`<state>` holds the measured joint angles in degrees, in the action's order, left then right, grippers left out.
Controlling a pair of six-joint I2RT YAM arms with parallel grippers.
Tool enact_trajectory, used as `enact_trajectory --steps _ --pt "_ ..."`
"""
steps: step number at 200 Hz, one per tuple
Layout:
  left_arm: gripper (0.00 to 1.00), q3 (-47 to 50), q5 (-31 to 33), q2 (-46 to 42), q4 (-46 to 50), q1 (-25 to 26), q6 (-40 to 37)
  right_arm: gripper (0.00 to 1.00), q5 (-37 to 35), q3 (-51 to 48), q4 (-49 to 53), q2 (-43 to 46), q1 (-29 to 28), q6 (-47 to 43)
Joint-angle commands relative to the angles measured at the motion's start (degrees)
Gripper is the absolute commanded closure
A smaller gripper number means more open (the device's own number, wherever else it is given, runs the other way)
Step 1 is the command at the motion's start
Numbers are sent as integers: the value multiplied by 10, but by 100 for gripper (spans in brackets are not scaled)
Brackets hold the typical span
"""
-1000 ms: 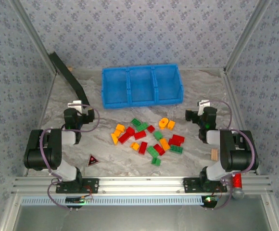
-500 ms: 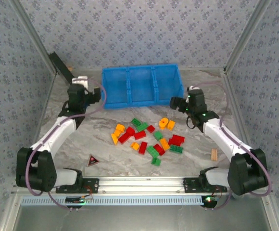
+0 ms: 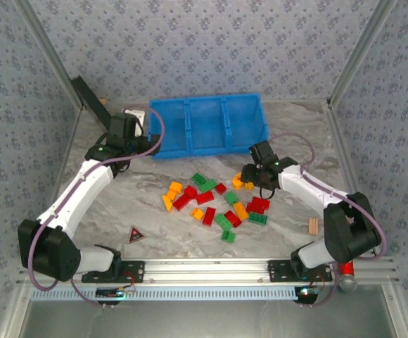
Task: Sort the legos into containers by color
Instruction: Pick up the lego from the center of the table.
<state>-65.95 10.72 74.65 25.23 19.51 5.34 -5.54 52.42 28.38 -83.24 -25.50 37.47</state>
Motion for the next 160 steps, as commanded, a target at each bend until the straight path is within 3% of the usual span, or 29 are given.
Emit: enact_trajectory --steps 1,83,160 --pt "0 -9 3 -25 21 1 -11 35 -15 -3 18 -21 1 -6" --pt "0 -9 14 -31 39 1 -10 38 -12 8 -5 -91 4 -58" --pt "0 -16 22 -27 52 1 -13 31 -6 39 -1 -148 9 -79"
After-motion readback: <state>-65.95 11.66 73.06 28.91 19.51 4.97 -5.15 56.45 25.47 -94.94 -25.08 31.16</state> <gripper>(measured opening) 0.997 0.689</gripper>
